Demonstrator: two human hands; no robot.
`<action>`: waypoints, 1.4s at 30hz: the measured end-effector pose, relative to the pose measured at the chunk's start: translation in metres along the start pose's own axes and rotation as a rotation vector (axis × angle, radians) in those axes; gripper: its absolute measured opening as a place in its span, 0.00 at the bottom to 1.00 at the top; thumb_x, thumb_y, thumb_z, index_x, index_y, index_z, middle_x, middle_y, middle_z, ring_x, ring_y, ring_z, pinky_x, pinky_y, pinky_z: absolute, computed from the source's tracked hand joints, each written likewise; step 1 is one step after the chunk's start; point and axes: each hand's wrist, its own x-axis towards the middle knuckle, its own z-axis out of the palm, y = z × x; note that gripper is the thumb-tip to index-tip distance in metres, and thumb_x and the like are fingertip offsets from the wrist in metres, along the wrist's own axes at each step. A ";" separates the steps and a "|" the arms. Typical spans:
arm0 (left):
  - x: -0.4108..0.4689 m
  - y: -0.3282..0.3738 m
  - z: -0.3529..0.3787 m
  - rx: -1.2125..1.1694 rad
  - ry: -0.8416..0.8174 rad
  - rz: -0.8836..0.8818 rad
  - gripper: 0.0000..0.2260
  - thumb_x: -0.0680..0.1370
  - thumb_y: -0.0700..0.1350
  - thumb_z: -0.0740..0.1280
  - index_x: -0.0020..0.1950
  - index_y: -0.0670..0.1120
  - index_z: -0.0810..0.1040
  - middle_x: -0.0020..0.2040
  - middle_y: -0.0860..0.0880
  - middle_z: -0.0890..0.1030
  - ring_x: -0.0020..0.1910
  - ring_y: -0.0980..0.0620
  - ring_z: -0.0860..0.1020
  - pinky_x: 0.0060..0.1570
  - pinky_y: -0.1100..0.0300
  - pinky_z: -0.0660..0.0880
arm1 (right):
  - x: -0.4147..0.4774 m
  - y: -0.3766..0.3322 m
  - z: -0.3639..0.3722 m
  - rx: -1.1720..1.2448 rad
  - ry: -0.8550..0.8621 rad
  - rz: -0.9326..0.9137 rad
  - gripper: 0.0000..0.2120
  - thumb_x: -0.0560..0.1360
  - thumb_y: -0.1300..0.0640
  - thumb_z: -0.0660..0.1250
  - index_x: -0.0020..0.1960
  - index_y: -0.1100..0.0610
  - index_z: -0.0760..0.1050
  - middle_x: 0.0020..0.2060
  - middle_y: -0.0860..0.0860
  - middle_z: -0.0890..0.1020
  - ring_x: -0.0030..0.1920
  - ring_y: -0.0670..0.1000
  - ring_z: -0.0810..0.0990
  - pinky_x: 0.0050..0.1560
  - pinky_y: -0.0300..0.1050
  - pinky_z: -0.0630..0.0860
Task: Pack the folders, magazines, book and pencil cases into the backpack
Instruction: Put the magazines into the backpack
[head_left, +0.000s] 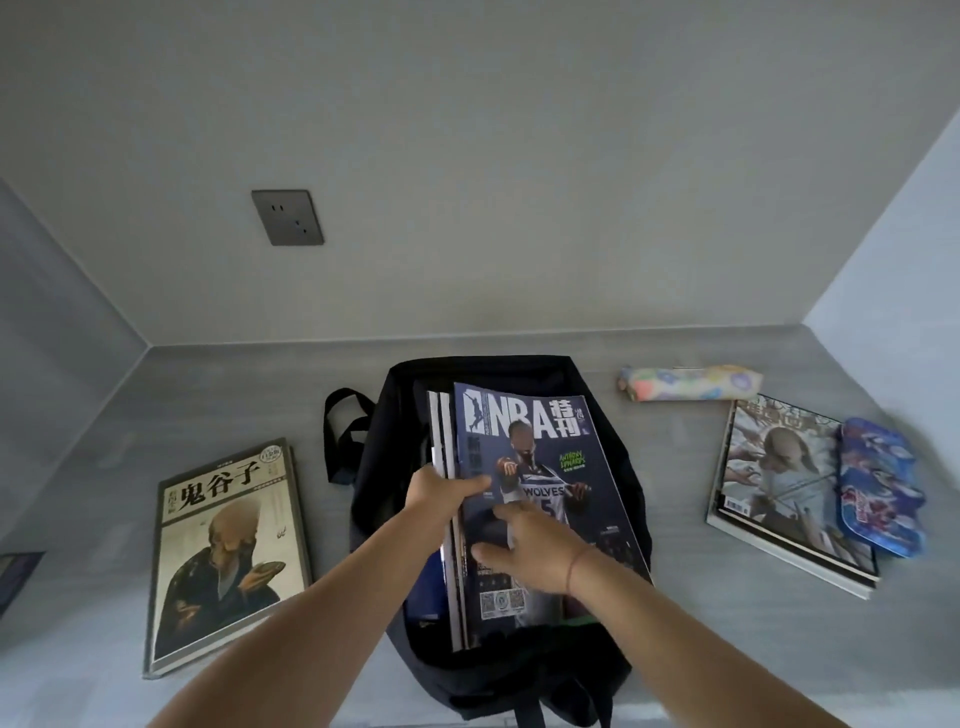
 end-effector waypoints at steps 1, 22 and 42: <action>0.004 -0.004 0.001 0.026 0.024 0.018 0.27 0.63 0.46 0.80 0.58 0.39 0.76 0.52 0.41 0.82 0.51 0.42 0.80 0.53 0.48 0.79 | 0.004 0.010 -0.001 0.093 -0.016 -0.004 0.29 0.75 0.42 0.62 0.71 0.55 0.64 0.71 0.54 0.67 0.67 0.56 0.71 0.67 0.49 0.68; -0.042 0.068 -0.036 -0.242 -0.568 0.576 0.19 0.68 0.37 0.74 0.59 0.42 0.79 0.54 0.43 0.83 0.53 0.44 0.82 0.51 0.56 0.79 | 0.001 0.094 -0.103 1.382 0.376 -0.227 0.17 0.77 0.67 0.58 0.46 0.54 0.84 0.40 0.48 0.86 0.40 0.48 0.85 0.42 0.43 0.82; -0.005 0.019 -0.009 -0.191 -0.242 0.464 0.14 0.64 0.39 0.79 0.44 0.52 0.82 0.40 0.57 0.86 0.40 0.60 0.83 0.36 0.72 0.76 | 0.002 0.111 -0.037 1.243 0.358 -0.228 0.23 0.60 0.69 0.72 0.54 0.56 0.78 0.45 0.50 0.86 0.46 0.50 0.85 0.43 0.43 0.81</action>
